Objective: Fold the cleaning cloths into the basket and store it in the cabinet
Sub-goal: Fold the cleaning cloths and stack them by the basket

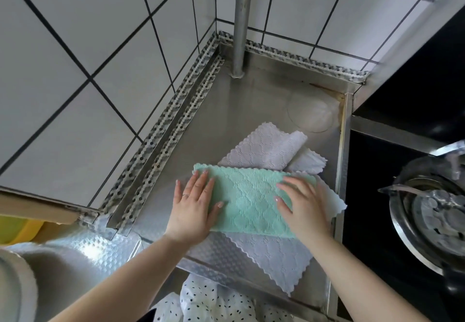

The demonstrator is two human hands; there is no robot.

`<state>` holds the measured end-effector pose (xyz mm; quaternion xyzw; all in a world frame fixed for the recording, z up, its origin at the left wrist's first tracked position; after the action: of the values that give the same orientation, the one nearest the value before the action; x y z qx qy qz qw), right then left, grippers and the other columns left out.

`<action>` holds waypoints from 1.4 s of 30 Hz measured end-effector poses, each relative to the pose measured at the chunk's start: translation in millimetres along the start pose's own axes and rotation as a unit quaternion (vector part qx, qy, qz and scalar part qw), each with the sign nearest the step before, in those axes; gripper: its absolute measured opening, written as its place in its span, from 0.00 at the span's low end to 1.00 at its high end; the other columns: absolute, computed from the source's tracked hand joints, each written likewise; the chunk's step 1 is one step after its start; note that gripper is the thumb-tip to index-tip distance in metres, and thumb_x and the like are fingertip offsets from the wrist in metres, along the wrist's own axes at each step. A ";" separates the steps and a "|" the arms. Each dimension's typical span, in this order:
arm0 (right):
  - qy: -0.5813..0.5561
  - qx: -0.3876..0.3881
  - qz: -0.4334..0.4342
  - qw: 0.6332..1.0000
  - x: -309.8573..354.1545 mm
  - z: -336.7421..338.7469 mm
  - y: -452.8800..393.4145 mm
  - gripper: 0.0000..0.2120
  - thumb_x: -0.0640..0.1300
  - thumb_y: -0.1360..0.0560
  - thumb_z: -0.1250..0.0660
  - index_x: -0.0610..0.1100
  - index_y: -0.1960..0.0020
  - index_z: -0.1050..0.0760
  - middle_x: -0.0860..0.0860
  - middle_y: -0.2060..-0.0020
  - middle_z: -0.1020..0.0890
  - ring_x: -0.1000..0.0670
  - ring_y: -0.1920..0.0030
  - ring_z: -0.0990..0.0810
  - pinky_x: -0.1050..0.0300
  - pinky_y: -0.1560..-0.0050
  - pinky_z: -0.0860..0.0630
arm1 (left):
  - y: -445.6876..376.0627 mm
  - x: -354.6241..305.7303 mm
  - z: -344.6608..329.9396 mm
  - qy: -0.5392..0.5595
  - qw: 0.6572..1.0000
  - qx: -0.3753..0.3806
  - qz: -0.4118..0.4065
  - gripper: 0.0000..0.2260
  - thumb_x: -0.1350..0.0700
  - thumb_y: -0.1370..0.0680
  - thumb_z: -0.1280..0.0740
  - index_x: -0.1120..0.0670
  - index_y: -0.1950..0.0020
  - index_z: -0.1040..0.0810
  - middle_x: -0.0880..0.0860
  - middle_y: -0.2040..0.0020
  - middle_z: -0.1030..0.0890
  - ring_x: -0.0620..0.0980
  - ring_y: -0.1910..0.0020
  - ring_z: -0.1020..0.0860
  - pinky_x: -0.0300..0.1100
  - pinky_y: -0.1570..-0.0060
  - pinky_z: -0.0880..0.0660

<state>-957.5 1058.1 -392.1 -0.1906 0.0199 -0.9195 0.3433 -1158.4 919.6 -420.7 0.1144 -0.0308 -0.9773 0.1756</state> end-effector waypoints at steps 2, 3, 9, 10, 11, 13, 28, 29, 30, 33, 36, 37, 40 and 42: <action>-0.025 -0.030 0.038 0.998 21.5 9.4 -31.3 0.17 0.52 0.29 0.39 0.44 0.48 0.18 0.49 0.49 0.18 0.43 0.51 0.20 0.49 0.47 0.27 | -1.4 -2.0 9.7 0.027 0.999 -0.021 -0.002 0.29 0.39 0.21 0.53 0.56 0.29 0.33 0.58 0.27 0.34 0.59 0.28 0.35 0.62 0.32 0.43; -0.011 -0.008 0.049 0.999 33.0 8.9 -45.7 0.17 0.52 0.29 0.37 0.44 0.48 0.19 0.49 0.49 0.18 0.43 0.51 0.20 0.50 0.48 0.26 | -2.5 -3.0 14.2 0.036 0.999 -0.027 0.000 0.29 0.38 0.21 0.53 0.55 0.29 0.33 0.58 0.28 0.33 0.60 0.29 0.34 0.63 0.33 0.40; 0.109 0.244 0.027 0.963 58.9 -26.8 -93.5 0.22 0.61 0.27 0.36 0.49 0.39 0.24 0.46 0.42 0.24 0.44 0.40 0.28 0.56 0.42 0.33 | -6.9 2.5 32.1 0.079 0.996 -0.031 0.035 0.33 0.34 0.22 0.56 0.54 0.29 0.33 0.57 0.28 0.33 0.59 0.31 0.31 0.58 0.33 0.34; 0.104 0.262 0.018 0.959 58.9 -29.4 -97.6 0.23 0.61 0.27 0.35 0.50 0.38 0.24 0.46 0.42 0.24 0.44 0.40 0.27 0.57 0.43 0.33 | -5.4 6.0 33.3 0.086 0.995 -0.031 0.043 0.34 0.33 0.23 0.57 0.54 0.29 0.33 0.57 0.27 0.34 0.58 0.30 0.32 0.56 0.32 0.36; 0.103 0.276 0.011 0.956 58.2 -30.7 -100.5 0.23 0.62 0.28 0.34 0.51 0.38 0.24 0.46 0.41 0.24 0.44 0.40 0.27 0.57 0.44 0.33 | -3.8 8.7 34.3 0.092 0.994 -0.033 0.048 0.35 0.33 0.23 0.58 0.54 0.28 0.34 0.56 0.26 0.36 0.58 0.29 0.34 0.54 0.31 0.38; 0.105 0.303 0.010 0.947 59.0 -32.0 -102.7 0.22 0.60 0.29 0.33 0.52 0.38 0.24 0.47 0.40 0.24 0.44 0.39 0.26 0.58 0.47 0.32 | 0.0 13.2 36.6 0.105 0.992 -0.046 0.055 0.34 0.33 0.24 0.57 0.54 0.27 0.35 0.55 0.25 0.37 0.57 0.28 0.36 0.51 0.30 0.40; -0.147 0.153 0.068 0.975 88.3 78.8 -81.3 0.10 0.50 0.22 0.38 0.44 0.52 0.35 0.46 0.66 0.28 0.46 0.66 0.31 0.51 0.64 0.35 | 18.3 11.6 73.1 0.465 0.851 -0.124 0.210 0.29 0.38 0.22 0.45 0.47 0.24 0.44 0.46 0.25 0.39 0.45 0.27 0.40 0.41 0.30 0.43; -0.194 0.141 0.042 0.970 89.7 87.9 -81.9 0.09 0.49 0.22 0.38 0.43 0.52 0.34 0.47 0.66 0.29 0.49 0.66 0.31 0.53 0.63 0.36 | 19.3 6.8 76.8 0.521 0.817 -0.118 0.217 0.29 0.38 0.23 0.45 0.46 0.24 0.45 0.46 0.26 0.38 0.45 0.28 0.38 0.42 0.30 0.41; -0.243 0.129 0.020 0.961 90.7 94.8 -82.7 0.07 0.47 0.21 0.39 0.44 0.52 0.33 0.49 0.65 0.30 0.53 0.64 0.32 0.55 0.61 0.35 | 19.8 0.8 80.6 0.572 0.784 -0.103 0.218 0.30 0.37 0.24 0.45 0.45 0.24 0.45 0.46 0.27 0.36 0.44 0.30 0.35 0.42 0.31 0.39; -0.397 0.130 -0.069 0.906 91.5 100.7 -82.1 0.08 0.46 0.20 0.40 0.43 0.44 0.30 0.53 0.54 0.25 0.61 0.51 0.25 0.66 0.45 0.30 | 19.5 -22.2 90.6 0.694 0.695 -0.016 0.189 0.24 0.37 0.23 0.50 0.44 0.30 0.35 0.42 0.44 0.19 0.38 0.46 0.22 0.36 0.45 0.27; -0.500 0.120 -0.145 0.845 87.6 95.9 -72.2 0.11 0.52 0.22 0.38 0.49 0.43 0.27 0.43 0.42 0.22 0.43 0.37 0.25 0.41 0.33 0.32 | 16.1 -31.1 98.1 0.764 0.629 0.035 0.140 0.22 0.36 0.21 0.50 0.43 0.32 0.31 0.43 0.42 0.19 0.42 0.43 0.21 0.42 0.46 0.23; -0.523 0.114 -0.160 0.829 85.8 92.2 -67.1 0.08 0.52 0.22 0.38 0.52 0.46 0.26 0.43 0.43 0.21 0.42 0.39 0.24 0.40 0.34 0.31 | 13.9 -27.7 96.7 0.773 0.619 0.038 0.131 0.24 0.34 0.23 0.46 0.40 0.28 0.36 0.45 0.35 0.23 0.44 0.38 0.24 0.47 0.40 0.27; -0.590 0.115 -0.213 0.770 80.8 65.6 -45.2 0.05 0.47 0.21 0.39 0.54 0.46 0.27 0.50 0.42 0.20 0.48 0.39 0.23 0.43 0.36 0.29 | 13.3 -15.8 92.1 0.768 0.627 0.022 0.124 0.26 0.45 0.22 0.38 0.30 0.29 0.45 0.39 0.36 0.26 0.43 0.37 0.26 0.46 0.39 0.28; -0.606 0.122 -0.266 0.739 78.1 39.2 -24.3 0.07 0.43 0.21 0.39 0.50 0.44 0.28 0.48 0.40 0.22 0.48 0.42 0.22 0.46 0.41 0.25 | 18.2 -8.2 76.0 0.750 0.644 0.036 0.146 0.30 0.58 0.20 0.39 0.30 0.29 0.47 0.38 0.43 0.22 0.43 0.44 0.20 0.41 0.50 0.22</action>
<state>-1012.3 1030.4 -325.4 -0.6620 -0.3563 -0.6579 0.0449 -1162.6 906.9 -343.3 0.8087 0.0604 -0.5166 0.2748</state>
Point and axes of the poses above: each hand's wrist, its own y-axis away from the middle knuckle, its own z-axis out of the back of the hand, x = y × z, the point moved 5 cm from there along -y, towards the middle knuckle
